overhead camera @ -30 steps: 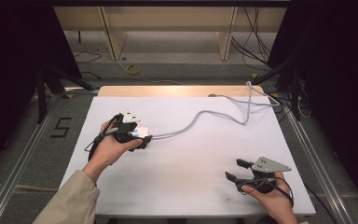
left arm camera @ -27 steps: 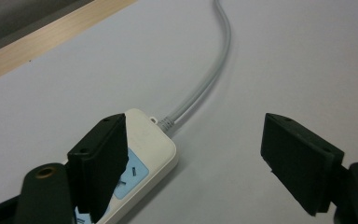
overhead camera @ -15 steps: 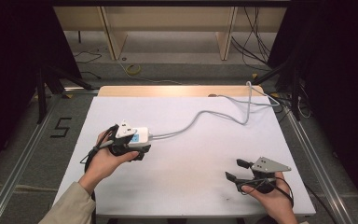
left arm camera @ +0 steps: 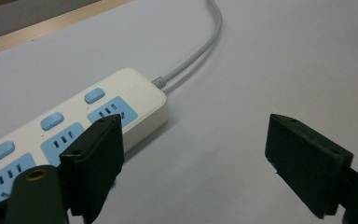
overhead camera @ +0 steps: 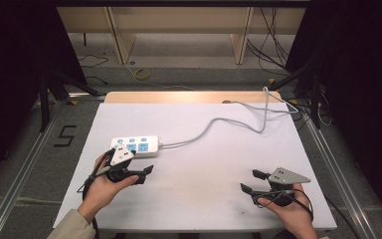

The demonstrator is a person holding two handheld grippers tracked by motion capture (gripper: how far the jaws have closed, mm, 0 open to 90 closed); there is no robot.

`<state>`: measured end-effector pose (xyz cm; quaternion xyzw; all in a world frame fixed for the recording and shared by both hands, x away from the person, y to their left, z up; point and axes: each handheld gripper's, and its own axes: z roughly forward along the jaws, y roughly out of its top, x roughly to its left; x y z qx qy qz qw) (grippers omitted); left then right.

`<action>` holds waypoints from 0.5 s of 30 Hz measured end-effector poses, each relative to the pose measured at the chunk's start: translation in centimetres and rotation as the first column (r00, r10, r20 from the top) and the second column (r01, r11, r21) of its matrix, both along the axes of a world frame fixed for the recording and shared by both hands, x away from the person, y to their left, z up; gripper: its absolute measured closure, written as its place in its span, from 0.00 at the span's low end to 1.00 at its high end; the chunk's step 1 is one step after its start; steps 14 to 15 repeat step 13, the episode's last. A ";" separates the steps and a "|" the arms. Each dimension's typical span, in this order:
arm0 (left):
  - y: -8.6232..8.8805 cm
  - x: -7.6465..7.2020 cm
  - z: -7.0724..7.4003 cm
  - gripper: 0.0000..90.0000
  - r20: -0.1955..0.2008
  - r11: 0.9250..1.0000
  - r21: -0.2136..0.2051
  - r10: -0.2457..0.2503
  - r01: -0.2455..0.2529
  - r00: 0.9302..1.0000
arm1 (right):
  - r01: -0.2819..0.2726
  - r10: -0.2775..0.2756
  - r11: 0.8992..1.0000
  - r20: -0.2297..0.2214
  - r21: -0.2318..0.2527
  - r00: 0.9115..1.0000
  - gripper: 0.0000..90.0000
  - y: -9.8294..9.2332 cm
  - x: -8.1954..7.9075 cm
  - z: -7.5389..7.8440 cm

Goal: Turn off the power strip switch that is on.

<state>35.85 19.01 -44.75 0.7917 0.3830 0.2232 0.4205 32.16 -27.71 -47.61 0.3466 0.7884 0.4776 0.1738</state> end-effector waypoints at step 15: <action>0.1 -1.0 -1.8 0.22 -0.002 1.000 -0.002 0.031 -0.031 1.000 | 0.002 -0.003 1.000 0.007 0.005 1.000 0.35 -0.1 0.0 0.1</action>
